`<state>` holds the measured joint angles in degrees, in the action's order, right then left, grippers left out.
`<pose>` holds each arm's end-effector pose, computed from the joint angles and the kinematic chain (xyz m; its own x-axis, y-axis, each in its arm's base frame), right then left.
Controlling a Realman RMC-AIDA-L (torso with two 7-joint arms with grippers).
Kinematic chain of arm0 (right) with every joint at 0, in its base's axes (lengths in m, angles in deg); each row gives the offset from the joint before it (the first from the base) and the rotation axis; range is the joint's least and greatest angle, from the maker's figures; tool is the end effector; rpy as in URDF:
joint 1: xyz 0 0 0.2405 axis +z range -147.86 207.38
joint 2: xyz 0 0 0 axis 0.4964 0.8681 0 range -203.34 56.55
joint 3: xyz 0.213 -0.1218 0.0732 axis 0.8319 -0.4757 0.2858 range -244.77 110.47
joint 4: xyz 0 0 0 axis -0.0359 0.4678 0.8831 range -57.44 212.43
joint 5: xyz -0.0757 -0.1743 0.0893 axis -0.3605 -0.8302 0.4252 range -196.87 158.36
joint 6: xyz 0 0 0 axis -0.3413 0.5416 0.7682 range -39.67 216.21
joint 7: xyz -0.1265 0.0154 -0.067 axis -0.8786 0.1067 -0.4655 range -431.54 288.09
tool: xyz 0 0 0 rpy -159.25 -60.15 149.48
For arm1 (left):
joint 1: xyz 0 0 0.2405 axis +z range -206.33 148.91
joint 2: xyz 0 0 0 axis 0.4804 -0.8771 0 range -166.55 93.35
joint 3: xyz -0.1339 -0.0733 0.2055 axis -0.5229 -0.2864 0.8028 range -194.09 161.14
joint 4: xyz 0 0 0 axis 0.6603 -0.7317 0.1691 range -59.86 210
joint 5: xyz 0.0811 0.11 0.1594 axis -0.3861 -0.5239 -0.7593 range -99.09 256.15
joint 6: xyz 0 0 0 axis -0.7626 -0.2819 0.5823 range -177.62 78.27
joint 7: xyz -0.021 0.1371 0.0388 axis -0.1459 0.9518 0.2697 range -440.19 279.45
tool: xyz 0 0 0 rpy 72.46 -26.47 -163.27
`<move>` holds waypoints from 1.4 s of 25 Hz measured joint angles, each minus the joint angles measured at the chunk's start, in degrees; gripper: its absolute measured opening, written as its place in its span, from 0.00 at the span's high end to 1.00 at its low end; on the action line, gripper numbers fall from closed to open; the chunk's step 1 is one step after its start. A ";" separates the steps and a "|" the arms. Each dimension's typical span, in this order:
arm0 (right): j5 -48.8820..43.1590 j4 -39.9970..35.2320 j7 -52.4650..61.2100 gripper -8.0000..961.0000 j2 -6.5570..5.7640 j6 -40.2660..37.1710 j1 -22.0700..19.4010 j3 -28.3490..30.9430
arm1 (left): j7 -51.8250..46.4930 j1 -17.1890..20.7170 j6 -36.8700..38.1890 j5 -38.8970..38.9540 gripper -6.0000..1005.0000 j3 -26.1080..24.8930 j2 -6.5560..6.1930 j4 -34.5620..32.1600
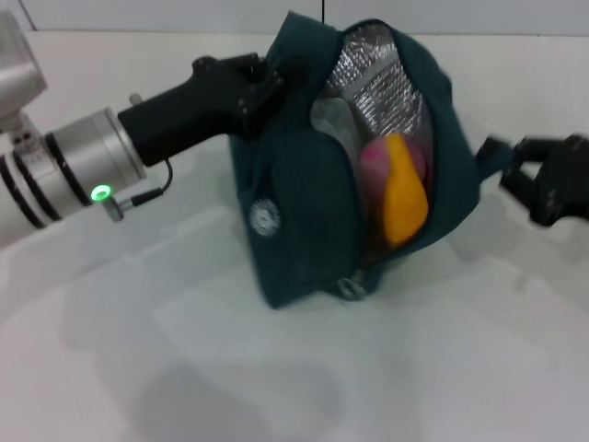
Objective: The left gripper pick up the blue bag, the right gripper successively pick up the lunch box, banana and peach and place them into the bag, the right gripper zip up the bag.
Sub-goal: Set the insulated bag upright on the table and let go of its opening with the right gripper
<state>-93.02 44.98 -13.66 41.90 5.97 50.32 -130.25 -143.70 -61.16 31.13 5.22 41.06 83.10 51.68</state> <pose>0.2709 0.3172 0.0113 0.7225 -0.0492 -0.6896 -0.4035 -0.8400 -0.3628 -0.2155 0.3537 -0.0234 0.5762 0.1426 0.8047 0.4890 -0.8491 -0.1997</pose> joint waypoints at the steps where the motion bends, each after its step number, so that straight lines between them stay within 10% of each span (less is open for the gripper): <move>1: 1.83 0.00 -0.40 0.91 -0.05 -0.60 -0.27 0.01 | 0.49 0.11 0.73 0.19 0.89 -0.01 0.00 0.88; 35: -5.67 -1.14 3.70 0.76 -3.16 -11.15 -0.96 -0.10 | 15.41 2.01 10.27 8.03 0.73 -0.20 0.97 17.73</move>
<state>-98.69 43.84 -9.96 38.74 -5.18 49.37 -130.35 -128.29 -59.15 41.41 13.26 40.86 84.07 69.41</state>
